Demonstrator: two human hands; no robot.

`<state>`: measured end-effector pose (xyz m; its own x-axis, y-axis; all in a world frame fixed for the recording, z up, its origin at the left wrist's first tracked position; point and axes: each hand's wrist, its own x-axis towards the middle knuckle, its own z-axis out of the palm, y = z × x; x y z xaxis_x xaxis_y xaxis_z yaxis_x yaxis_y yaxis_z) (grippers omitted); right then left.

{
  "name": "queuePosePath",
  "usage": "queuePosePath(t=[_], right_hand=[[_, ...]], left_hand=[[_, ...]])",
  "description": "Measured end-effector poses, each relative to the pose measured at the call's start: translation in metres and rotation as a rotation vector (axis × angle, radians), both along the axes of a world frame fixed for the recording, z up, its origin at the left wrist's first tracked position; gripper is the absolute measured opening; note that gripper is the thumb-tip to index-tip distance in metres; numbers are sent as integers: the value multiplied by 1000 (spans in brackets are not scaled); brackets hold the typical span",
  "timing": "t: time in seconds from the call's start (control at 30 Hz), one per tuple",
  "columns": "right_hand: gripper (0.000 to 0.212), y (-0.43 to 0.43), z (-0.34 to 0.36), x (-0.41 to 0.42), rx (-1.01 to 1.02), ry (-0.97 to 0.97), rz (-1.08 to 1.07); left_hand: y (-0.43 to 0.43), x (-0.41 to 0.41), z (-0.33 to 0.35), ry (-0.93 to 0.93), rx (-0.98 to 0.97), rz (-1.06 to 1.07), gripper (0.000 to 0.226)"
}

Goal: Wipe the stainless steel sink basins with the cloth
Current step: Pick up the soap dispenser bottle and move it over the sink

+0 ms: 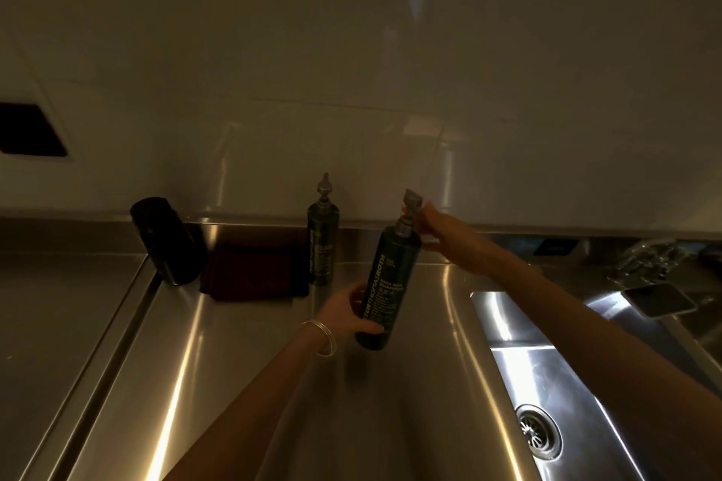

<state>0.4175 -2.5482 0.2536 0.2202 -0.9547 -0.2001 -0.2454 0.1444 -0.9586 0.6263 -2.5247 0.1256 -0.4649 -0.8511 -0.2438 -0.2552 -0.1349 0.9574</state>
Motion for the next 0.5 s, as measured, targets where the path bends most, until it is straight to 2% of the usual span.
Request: queuePosePath(t=[0.03,0.07,0.13,0.23,0.4,0.5], right_hand=[[45,1,-8,2,-5,62,68],[47,0,-14,5,-25,142,114],[66,-7,-21,16,-87,263,108],[66,-25,-20,36,-129,300,35],[54,-53,-23,49,-153,406,62],[57,-65,-29,55,-218,447,26]], left_hand=[[-5,3,-2,8,13,13,64],[-10,5,-2,12,31,30,65],[-20,9,-5,8,67,50,71],[-36,15,-10,6,84,39,77],[-56,19,-21,20,103,107,74],[-62,13,-31,-86,4,167,83]])
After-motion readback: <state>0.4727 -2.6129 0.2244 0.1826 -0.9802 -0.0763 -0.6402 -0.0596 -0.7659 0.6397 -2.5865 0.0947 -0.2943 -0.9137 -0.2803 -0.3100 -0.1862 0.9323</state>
